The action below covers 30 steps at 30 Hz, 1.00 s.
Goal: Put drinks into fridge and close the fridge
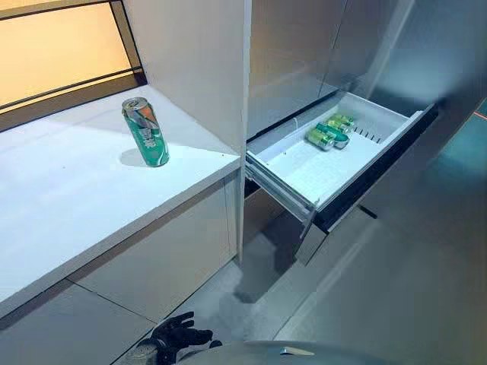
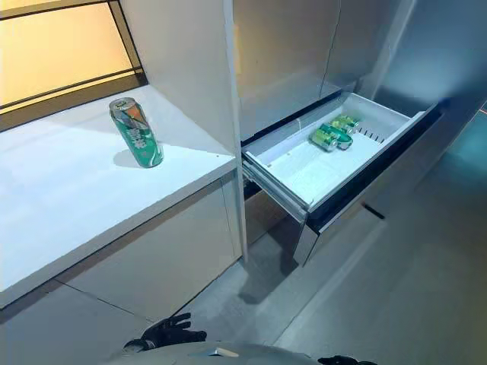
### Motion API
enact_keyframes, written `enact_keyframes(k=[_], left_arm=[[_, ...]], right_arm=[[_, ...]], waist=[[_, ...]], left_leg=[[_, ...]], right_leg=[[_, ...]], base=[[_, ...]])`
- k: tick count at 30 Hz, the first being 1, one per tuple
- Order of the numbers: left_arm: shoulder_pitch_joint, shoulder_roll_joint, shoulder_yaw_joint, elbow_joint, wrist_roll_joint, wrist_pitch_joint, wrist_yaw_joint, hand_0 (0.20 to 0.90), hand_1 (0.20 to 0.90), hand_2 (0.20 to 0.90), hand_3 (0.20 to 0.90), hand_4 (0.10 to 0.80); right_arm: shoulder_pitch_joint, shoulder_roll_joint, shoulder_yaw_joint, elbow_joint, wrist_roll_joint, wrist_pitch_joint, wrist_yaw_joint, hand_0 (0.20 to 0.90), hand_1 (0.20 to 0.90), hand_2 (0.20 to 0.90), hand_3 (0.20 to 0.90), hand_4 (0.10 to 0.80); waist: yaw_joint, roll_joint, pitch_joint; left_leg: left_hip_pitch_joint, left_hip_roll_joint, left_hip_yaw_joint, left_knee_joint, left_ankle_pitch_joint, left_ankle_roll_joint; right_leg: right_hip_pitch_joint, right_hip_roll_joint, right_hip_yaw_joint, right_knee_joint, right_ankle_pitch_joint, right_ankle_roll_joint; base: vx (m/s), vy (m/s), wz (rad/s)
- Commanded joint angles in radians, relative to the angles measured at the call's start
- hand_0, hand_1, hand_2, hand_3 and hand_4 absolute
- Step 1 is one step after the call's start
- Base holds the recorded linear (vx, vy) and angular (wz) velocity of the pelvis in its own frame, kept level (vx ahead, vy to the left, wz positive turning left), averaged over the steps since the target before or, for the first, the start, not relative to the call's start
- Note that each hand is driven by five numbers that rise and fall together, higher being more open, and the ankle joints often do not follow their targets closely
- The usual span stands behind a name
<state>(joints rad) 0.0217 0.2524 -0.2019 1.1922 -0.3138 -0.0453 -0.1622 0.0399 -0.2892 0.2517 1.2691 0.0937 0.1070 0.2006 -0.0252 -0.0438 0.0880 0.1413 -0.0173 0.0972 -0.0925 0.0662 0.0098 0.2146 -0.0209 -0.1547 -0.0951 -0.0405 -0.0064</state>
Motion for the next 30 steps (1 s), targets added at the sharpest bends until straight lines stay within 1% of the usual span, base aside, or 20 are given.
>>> enact_keyframes(k=[1,18,26,30], left_arm=[[-0.061,-0.042,-0.042,0.032,0.016,-0.022,-0.018,0.9,0.9,0.9,0.9,0.8],[-0.062,-0.041,-0.052,0.008,0.007,-0.065,-0.056,0.9,0.9,0.9,0.9,0.8],[-0.069,-0.037,-0.077,-0.01,0.062,-0.108,-0.062,0.9,0.9,0.9,0.9,0.8],[-0.074,-0.03,-0.104,-0.03,0.139,-0.15,-0.073,0.9,0.9,0.9,0.9,0.8]], right_arm=[[-0.064,0.047,0.012,-0.007,0.003,-0.019,0.046,0.9,0.9,0.9,0.9,0.8],[-0.066,0.044,0.014,-0.01,0.011,-0.018,0.044,0.9,0.9,0.9,0.9,0.8],[-0.065,0.041,0.016,-0.008,0.006,-0.024,0.048,0.9,0.9,0.9,0.9,0.8],[-0.066,0.039,0.022,-0.012,0.005,-0.022,0.048,0.9,0.9,0.9,0.9,0.8]], waist=[[0.013,0.016,0.016],[0.014,0.017,0.015],[0.011,0.018,0.014],[0.009,0.02,0.016]], left_leg=[[0.032,-0.005,-0.062,0.02,-0.151,-0.005],[0.026,-0.004,-0.059,0.02,-0.149,-0.007],[0.028,-0.003,-0.057,0.019,-0.15,-0.007],[0.028,-0.001,-0.055,0.018,-0.15,-0.009]], right_leg=[[-0.061,-0.011,0.017,0.045,-0.004,0.08],[-0.065,-0.012,0.014,0.044,-0.003,0.082],[-0.066,-0.01,0.016,0.045,-0.003,0.083],[-0.068,-0.01,0.019,0.047,-0.004,0.083]], base=[[0.0,0.0,0.0],[0.0,0.0,0.0],[0.0,0.0,0.0],[0.0,0.0,0.0]])
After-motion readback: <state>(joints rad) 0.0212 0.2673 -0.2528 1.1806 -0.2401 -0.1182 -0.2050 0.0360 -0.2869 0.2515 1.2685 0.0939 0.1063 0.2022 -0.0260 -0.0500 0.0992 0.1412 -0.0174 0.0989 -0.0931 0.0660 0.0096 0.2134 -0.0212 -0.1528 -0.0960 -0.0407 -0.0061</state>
